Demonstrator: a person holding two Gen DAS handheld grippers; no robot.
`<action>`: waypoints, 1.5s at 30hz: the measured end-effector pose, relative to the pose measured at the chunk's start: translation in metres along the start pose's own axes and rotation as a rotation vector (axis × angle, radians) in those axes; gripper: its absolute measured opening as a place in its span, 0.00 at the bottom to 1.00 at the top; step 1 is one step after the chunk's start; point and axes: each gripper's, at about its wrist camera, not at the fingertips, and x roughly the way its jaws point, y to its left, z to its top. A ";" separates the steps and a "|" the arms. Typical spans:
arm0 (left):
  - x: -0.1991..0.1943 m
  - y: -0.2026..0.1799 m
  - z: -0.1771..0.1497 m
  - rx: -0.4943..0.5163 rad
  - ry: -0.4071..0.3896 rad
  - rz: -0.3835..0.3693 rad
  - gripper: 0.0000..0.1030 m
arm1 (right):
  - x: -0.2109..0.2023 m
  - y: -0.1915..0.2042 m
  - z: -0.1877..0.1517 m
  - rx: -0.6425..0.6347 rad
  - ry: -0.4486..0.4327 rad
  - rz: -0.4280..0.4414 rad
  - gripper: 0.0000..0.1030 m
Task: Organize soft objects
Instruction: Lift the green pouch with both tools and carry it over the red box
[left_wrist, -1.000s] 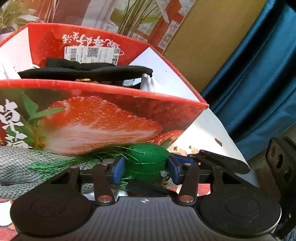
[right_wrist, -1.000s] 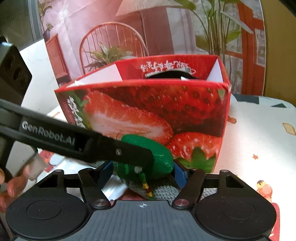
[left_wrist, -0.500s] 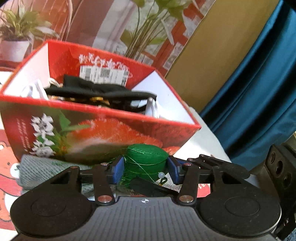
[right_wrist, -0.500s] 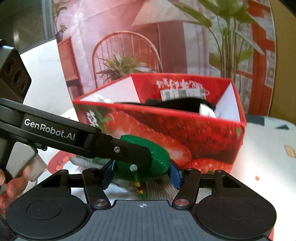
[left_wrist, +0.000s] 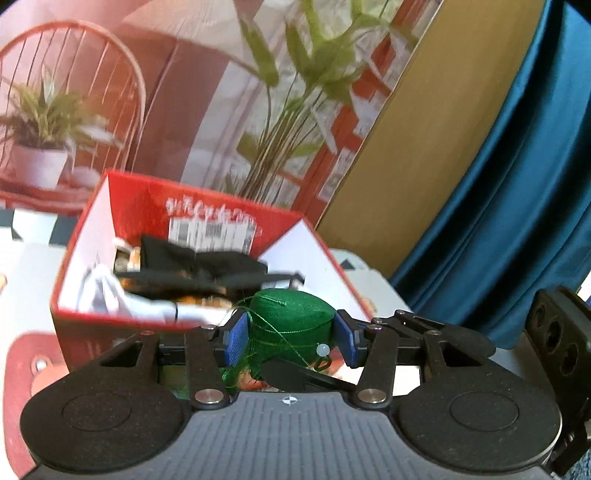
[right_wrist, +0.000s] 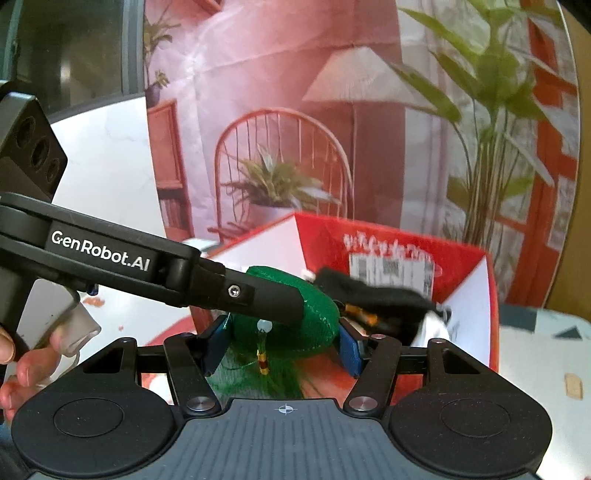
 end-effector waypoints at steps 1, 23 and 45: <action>-0.001 -0.001 0.004 0.010 -0.006 0.005 0.51 | 0.001 0.001 0.005 -0.012 -0.006 -0.002 0.55; -0.034 0.000 0.074 0.099 -0.234 -0.037 0.51 | 0.012 0.004 0.101 -0.150 -0.192 -0.016 0.55; 0.038 0.052 0.048 0.054 -0.035 0.032 0.51 | 0.090 -0.018 0.065 -0.054 -0.041 -0.041 0.56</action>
